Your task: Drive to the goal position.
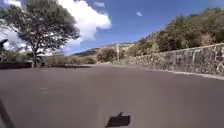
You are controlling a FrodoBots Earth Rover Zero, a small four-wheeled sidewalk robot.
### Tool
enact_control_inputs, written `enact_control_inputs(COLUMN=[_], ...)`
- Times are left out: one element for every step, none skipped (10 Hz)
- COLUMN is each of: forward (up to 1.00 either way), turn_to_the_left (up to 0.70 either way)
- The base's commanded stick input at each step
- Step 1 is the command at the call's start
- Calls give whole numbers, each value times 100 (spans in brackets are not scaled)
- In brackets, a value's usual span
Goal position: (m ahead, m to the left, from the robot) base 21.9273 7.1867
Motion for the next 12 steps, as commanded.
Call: enact_control_inputs(forward=[50, 50, 50, 50, 50, 50, 50, 50, 50, 50, 50, 50], turn_to_the_left=[0, 0, 0, 0, 0, 0, 0, 0, 0, 0, 0, 0])
